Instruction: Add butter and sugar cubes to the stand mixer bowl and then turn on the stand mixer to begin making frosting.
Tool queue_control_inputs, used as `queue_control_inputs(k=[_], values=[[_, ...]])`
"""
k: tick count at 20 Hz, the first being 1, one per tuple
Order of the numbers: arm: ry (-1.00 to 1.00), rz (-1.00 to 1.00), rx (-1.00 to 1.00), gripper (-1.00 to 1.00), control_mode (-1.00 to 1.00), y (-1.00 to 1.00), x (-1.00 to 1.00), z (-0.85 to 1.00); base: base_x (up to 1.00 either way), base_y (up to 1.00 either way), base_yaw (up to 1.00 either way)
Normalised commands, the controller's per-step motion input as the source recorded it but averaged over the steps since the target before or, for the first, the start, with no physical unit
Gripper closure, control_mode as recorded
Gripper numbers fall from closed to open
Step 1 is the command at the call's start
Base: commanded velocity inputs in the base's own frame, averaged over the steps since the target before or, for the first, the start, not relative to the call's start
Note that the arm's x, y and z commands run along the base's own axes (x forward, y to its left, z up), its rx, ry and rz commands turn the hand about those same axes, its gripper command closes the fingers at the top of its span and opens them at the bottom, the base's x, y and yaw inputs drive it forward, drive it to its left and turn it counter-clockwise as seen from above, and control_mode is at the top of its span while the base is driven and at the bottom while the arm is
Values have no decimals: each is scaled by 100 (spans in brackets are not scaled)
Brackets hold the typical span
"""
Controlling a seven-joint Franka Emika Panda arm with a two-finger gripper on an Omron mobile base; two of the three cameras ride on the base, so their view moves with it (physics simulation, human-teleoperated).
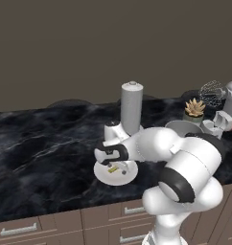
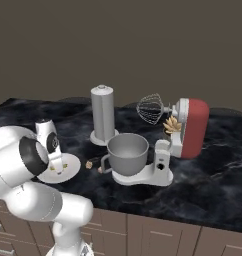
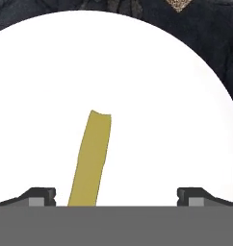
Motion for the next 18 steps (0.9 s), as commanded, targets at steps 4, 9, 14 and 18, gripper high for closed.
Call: queue_control_inputs(k=[4,9,14,18], values=[[0,-3,0,-100,-100,2,1,-18,0,0,0],[0,-3,0,-100,-100,0,0,-21,0,0,0],[0,-1,0,-100,-100,0,0,-15,0,0,0],[0,0,0,100,-100,0,0,-20,0,0,0]])
